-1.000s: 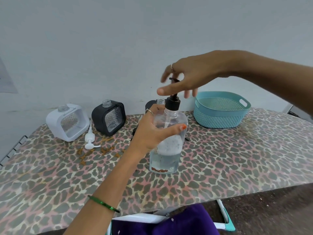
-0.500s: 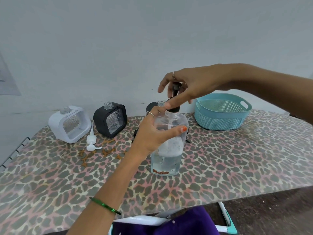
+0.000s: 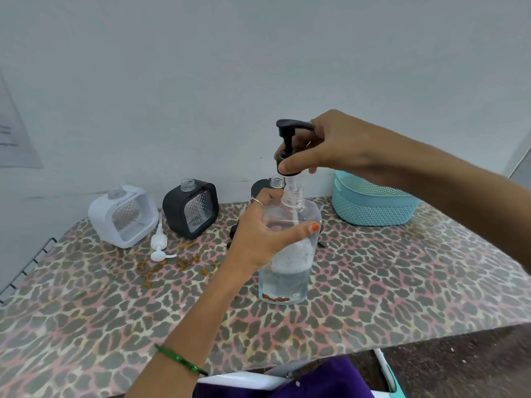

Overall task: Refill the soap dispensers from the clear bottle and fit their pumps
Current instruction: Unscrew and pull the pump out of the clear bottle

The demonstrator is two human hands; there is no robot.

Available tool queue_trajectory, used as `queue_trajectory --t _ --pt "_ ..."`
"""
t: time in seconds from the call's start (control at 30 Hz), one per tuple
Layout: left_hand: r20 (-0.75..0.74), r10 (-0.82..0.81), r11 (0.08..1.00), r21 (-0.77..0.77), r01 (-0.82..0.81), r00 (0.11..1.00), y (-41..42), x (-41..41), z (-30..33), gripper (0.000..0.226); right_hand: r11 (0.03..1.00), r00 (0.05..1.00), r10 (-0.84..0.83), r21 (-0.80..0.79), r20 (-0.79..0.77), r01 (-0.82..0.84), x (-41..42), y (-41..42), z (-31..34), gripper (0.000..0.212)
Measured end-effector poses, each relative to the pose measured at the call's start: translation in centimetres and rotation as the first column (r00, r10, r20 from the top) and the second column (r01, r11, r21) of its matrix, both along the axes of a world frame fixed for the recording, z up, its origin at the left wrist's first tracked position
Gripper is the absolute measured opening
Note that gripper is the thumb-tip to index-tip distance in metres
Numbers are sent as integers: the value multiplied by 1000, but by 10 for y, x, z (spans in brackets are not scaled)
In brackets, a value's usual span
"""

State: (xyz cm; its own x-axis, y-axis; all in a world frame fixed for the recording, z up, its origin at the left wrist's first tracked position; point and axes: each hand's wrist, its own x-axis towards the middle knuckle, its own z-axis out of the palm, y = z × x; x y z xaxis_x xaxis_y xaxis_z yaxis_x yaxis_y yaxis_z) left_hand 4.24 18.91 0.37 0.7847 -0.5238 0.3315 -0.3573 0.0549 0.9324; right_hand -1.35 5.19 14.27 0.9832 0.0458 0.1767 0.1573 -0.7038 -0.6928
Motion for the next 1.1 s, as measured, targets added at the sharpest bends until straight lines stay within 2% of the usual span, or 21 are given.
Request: queue_trajectory --t 0.07,0.13,0.2,0.47,0.87,1.1 --pt "-2 -8 1000 -11 8 1000 0 0 -2 58 999 997 -46 -22 69 47 -1 1 2 26" --pt "-6 -17 1000 -13 17 1000 1 -1 -4 58 989 978 -131 -46 160 140 -2 1 7 38" --pt "-5 -19 1000 -7 19 1000 1 -1 -5 58 988 965 -155 11 213 156 -5 -1 14 35" --pt "13 -7 1000 1 7 1000 3 -4 -2 55 978 927 -204 105 314 180 -22 -4 31 21" --pt "47 13 1000 3 -13 999 4 -5 -4 58 968 879 -252 104 404 229 -38 -9 44 38" --pt "47 15 1000 -6 -14 999 5 -6 -4 61 975 872 -224 86 435 207 -46 -6 46 29"
